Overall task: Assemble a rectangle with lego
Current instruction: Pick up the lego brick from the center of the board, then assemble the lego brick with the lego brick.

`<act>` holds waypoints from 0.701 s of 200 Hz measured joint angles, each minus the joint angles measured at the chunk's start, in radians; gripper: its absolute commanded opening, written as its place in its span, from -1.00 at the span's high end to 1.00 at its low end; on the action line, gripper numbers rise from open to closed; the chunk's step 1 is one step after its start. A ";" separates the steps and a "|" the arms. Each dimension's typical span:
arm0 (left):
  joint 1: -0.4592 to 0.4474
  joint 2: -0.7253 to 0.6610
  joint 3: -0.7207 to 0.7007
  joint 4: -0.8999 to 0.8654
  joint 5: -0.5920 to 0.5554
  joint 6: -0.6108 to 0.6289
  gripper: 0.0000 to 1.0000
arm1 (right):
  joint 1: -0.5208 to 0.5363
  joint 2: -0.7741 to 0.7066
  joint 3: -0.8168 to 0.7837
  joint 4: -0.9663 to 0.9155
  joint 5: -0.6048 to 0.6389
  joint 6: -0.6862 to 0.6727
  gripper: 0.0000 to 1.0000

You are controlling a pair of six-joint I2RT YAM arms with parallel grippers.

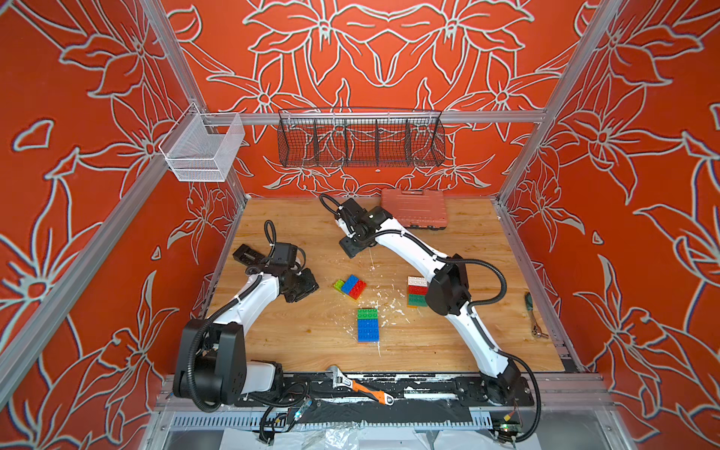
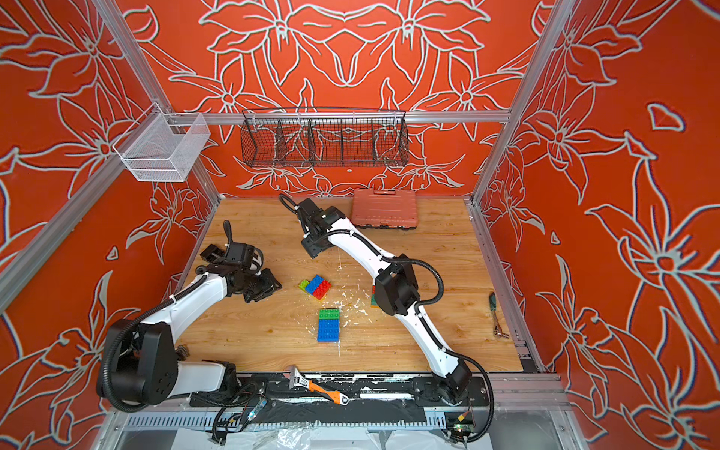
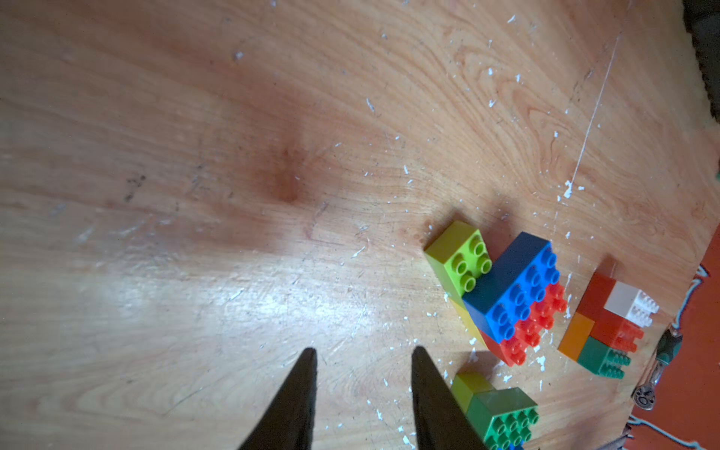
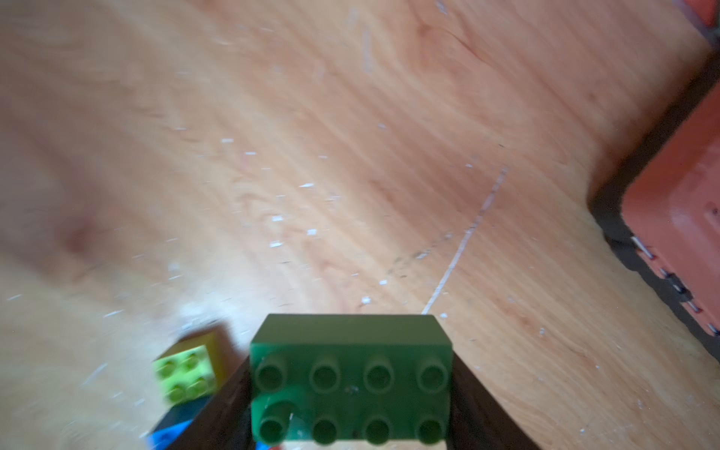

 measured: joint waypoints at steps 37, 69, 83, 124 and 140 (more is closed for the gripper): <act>0.008 -0.145 -0.050 -0.036 -0.059 -0.020 0.23 | 0.084 -0.081 -0.150 0.034 -0.036 0.023 0.27; 0.020 -0.237 -0.095 -0.064 -0.086 -0.027 0.25 | 0.114 -0.089 -0.245 0.049 -0.055 0.027 0.28; 0.021 -0.243 -0.103 -0.071 -0.089 -0.027 0.24 | 0.114 -0.091 -0.291 0.067 -0.065 0.026 0.28; 0.021 -0.239 -0.107 -0.079 -0.088 -0.027 0.25 | 0.120 -0.119 -0.390 0.145 -0.067 0.009 0.28; 0.021 -0.239 -0.107 -0.079 -0.088 -0.027 0.25 | 0.120 -0.121 -0.387 0.154 -0.066 -0.002 0.28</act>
